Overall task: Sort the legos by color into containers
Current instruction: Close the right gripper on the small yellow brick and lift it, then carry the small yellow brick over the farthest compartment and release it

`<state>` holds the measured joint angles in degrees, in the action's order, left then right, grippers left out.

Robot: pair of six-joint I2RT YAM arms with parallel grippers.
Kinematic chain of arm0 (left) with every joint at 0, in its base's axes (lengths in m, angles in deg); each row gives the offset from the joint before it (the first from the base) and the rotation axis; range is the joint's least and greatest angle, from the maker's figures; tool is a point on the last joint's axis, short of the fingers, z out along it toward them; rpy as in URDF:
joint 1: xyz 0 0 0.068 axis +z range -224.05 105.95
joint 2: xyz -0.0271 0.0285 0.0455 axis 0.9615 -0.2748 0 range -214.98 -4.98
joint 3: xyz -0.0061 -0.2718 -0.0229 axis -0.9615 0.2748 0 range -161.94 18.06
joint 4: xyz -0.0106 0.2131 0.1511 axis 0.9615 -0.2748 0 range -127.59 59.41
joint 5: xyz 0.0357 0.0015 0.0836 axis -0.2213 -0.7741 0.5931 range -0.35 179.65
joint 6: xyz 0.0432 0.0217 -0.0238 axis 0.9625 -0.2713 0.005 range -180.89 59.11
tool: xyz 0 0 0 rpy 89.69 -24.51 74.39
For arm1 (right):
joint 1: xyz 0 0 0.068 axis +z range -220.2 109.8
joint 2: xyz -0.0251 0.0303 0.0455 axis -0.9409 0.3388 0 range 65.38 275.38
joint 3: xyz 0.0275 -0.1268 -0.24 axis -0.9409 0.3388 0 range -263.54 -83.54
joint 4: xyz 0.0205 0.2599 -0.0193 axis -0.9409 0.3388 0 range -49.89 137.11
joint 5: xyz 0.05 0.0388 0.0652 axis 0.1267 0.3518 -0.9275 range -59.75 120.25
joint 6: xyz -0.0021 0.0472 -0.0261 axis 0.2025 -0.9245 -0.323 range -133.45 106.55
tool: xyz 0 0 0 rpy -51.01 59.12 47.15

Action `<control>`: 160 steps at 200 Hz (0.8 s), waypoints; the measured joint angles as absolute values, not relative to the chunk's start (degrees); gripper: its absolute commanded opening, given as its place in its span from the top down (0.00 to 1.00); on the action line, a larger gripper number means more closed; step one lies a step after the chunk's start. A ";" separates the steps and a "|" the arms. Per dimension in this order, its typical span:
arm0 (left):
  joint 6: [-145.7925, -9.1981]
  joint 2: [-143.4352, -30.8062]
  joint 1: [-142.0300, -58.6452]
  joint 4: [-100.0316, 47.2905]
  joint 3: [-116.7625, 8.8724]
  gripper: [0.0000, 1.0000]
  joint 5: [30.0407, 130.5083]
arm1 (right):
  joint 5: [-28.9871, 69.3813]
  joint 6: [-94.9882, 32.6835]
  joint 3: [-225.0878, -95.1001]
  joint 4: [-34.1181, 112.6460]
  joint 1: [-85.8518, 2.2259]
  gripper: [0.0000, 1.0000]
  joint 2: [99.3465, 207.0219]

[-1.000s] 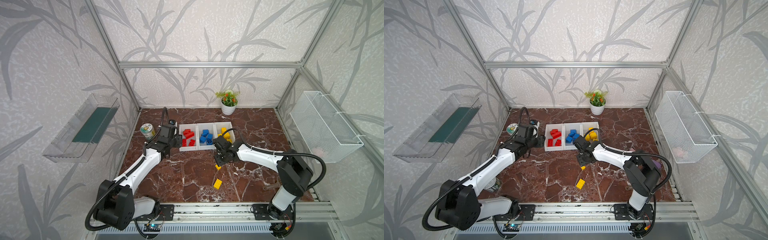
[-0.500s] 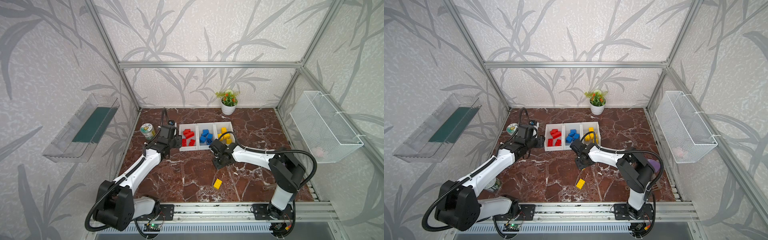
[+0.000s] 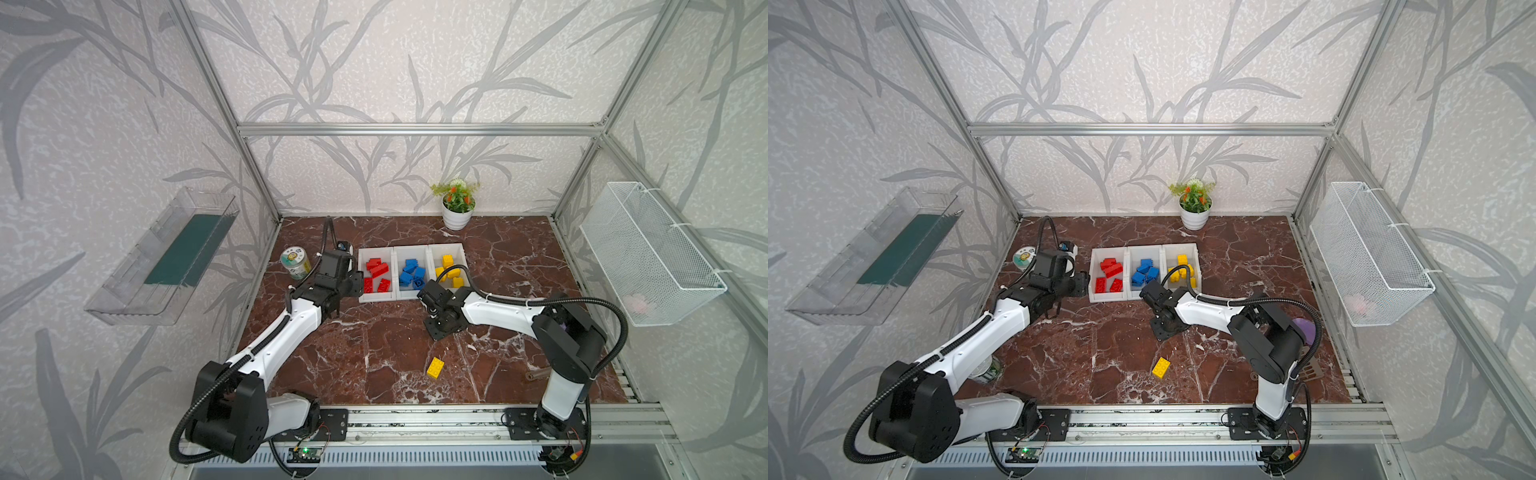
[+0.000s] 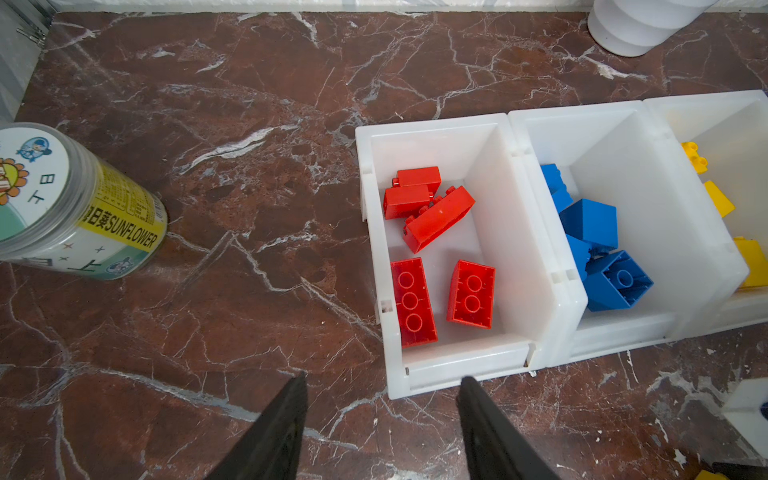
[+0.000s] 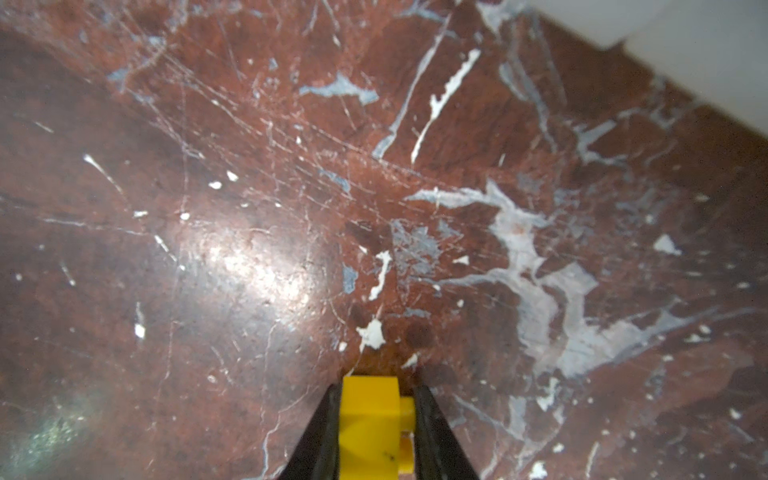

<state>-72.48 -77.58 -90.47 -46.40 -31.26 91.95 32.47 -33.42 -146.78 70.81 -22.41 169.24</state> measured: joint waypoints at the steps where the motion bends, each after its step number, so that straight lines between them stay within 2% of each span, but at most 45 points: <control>1: -72.48 -77.58 -90.47 -46.40 -31.29 0.39 91.95 | 32.47 -33.42 -146.78 70.79 -22.41 0.72 169.24; 81: -72.51 -77.58 -90.47 -46.40 -31.26 0.39 91.95 | 33.10 -32.41 -147.83 72.47 -22.41 0.74 169.39; 123: -72.51 -77.58 -90.47 -46.40 -31.26 0.39 91.97 | 34.83 -28.46 -154.13 75.86 -23.70 0.74 169.46; 160: -72.70 -77.58 -90.47 -46.40 -31.26 0.39 91.93 | 36.05 -24.50 -161.84 76.47 -28.66 0.74 169.41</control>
